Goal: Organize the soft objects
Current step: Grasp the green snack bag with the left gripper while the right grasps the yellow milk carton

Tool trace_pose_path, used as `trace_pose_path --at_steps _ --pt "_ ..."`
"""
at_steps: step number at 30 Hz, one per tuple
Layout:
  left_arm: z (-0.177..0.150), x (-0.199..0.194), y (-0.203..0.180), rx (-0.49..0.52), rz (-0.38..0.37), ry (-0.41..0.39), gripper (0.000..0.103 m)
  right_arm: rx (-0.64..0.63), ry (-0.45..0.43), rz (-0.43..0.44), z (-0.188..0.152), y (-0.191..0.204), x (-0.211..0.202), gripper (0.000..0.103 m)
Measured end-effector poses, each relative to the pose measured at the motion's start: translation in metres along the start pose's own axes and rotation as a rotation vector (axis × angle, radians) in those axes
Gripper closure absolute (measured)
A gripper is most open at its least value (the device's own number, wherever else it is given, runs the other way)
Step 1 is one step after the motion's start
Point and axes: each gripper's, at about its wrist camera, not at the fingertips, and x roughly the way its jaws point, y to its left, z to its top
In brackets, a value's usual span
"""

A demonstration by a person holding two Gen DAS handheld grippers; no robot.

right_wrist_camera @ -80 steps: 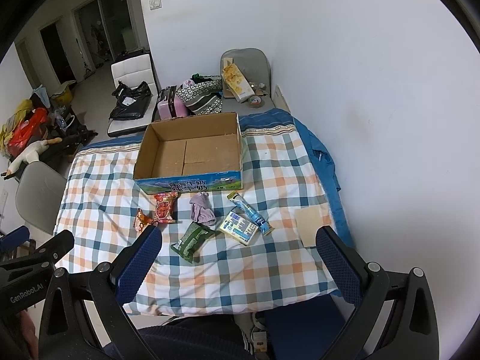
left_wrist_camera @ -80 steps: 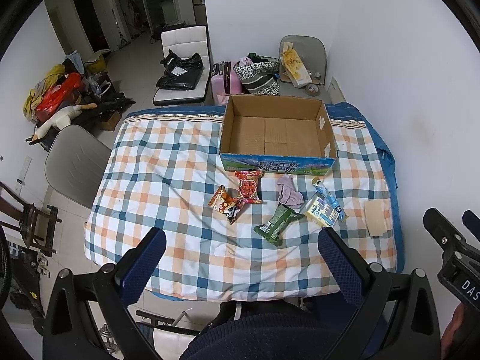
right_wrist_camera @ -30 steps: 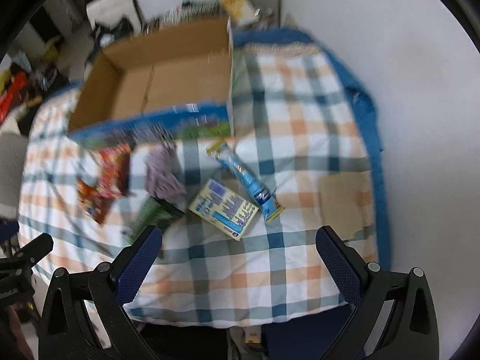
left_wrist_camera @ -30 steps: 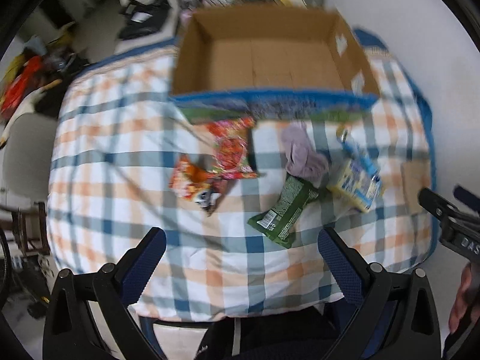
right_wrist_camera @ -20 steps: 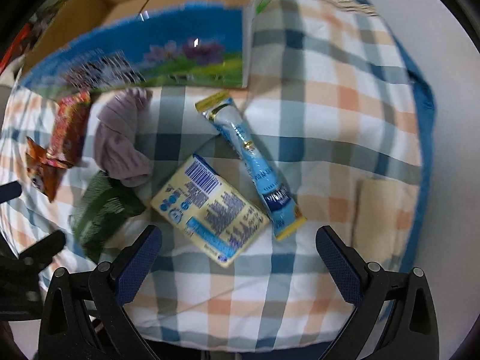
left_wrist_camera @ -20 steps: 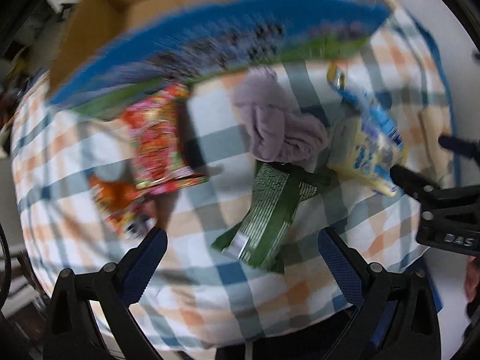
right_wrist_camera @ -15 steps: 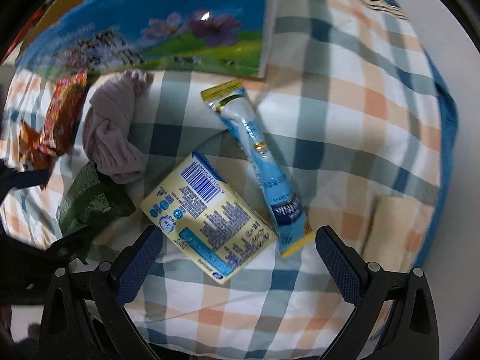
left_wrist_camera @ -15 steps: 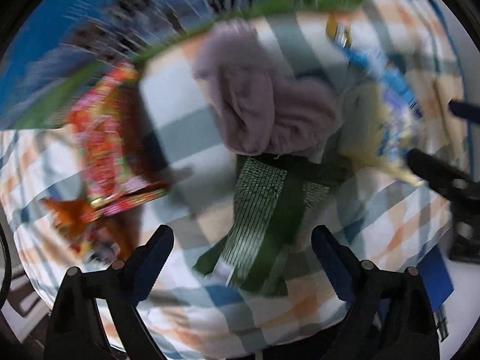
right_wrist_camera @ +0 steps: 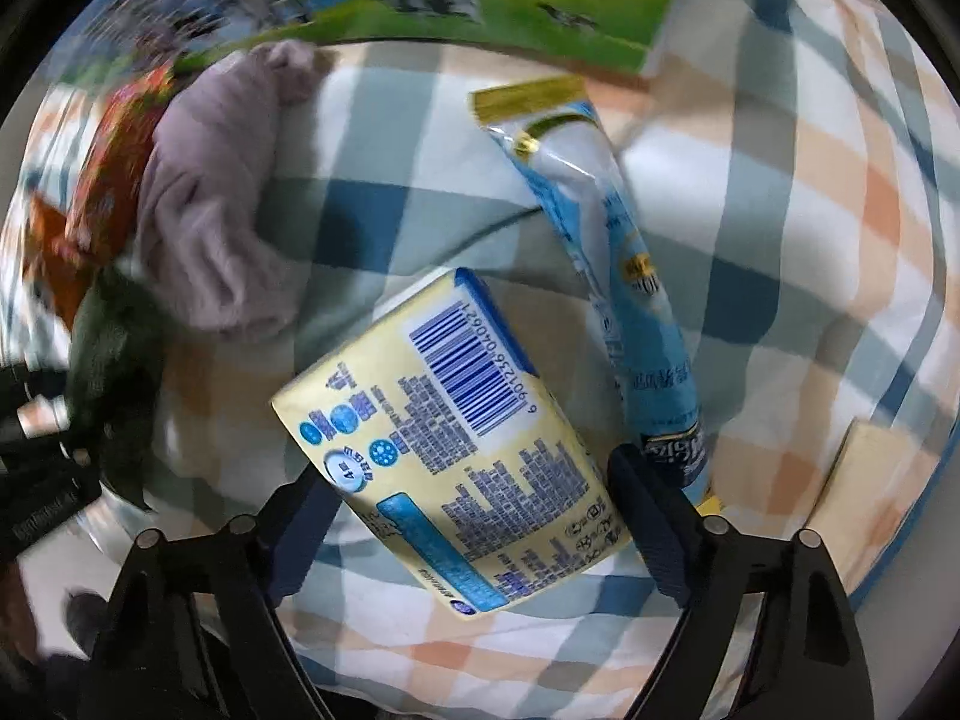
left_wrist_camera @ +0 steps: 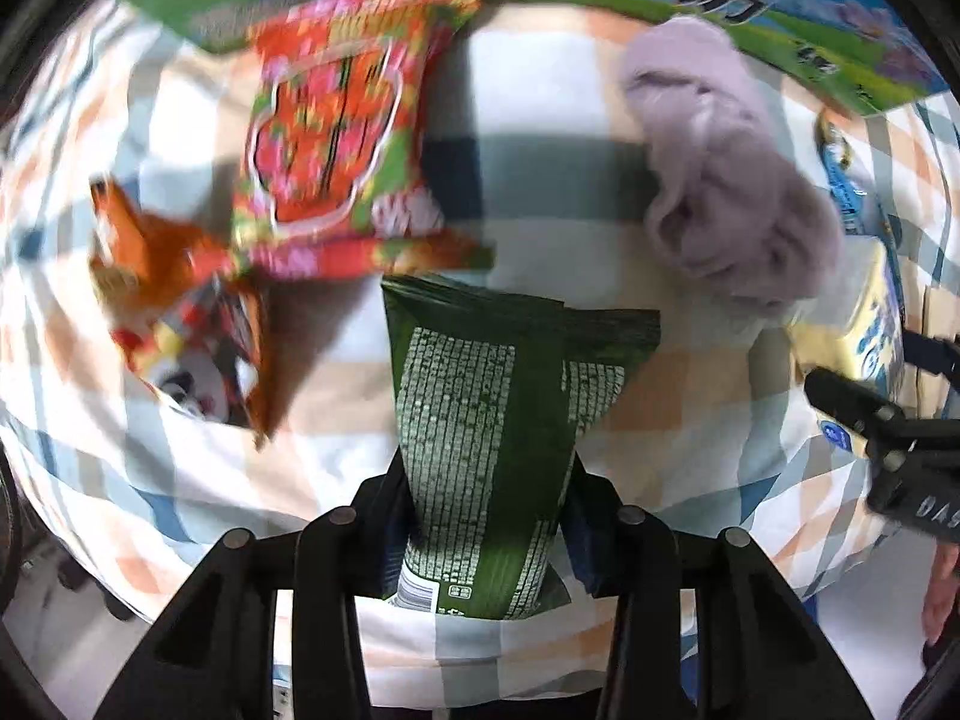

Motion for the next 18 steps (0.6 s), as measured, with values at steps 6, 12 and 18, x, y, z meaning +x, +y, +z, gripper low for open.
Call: trace_pose_path --at_steps 6,12,18 --pt "-0.005 0.028 -0.011 0.006 -0.003 -0.006 0.061 0.336 0.132 0.227 -0.004 -0.016 0.028 0.028" --pt "0.016 0.025 0.006 -0.025 -0.029 -0.008 0.061 0.336 0.108 0.149 -0.006 0.004 0.048 0.025" --pt "0.008 0.015 0.014 -0.045 -0.014 -0.040 0.066 0.327 0.059 0.096 -0.008 0.036 0.061 0.028"
